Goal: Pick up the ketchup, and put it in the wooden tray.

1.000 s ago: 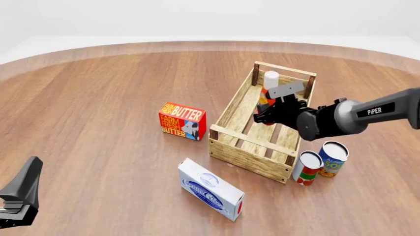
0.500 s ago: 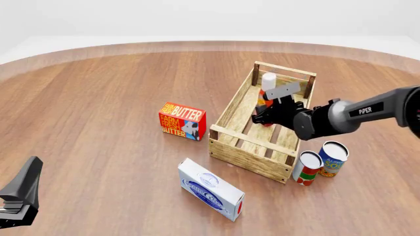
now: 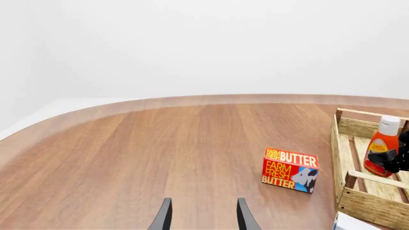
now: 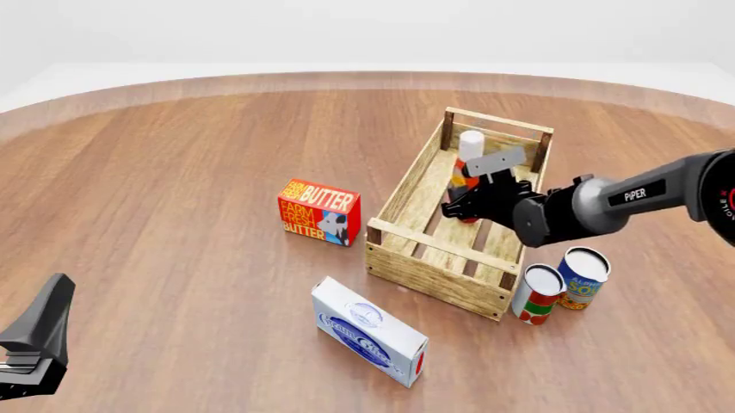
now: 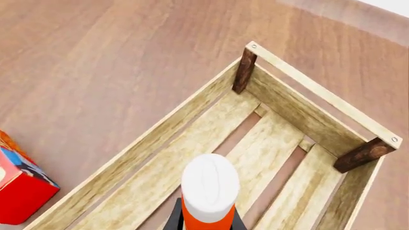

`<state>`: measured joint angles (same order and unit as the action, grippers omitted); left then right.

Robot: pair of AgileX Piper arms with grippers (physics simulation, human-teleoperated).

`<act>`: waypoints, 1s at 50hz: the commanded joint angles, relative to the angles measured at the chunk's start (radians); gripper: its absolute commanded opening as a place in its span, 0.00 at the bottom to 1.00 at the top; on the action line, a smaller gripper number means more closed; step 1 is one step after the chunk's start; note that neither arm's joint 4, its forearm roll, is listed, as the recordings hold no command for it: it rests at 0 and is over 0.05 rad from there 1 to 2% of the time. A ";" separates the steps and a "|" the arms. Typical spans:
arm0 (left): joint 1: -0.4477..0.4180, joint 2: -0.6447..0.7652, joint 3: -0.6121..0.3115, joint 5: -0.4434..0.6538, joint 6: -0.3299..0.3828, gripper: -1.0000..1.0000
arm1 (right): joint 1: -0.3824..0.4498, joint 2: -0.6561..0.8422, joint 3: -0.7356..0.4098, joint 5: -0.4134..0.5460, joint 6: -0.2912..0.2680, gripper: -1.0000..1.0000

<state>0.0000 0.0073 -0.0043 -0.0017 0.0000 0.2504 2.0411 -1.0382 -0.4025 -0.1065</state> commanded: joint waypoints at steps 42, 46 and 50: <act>0.000 0.000 0.000 0.000 0.000 1.00 | -0.025 -0.078 0.042 0.002 -0.008 1.00; 0.000 0.000 0.000 0.000 0.000 1.00 | -0.028 -0.095 0.046 0.008 -0.016 1.00; 0.000 0.000 0.000 0.000 0.000 1.00 | -0.031 -0.115 0.051 0.016 -0.022 1.00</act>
<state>0.0000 0.0073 -0.0043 -0.0017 0.0000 0.2274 1.9682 -0.9995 -0.3992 -0.1154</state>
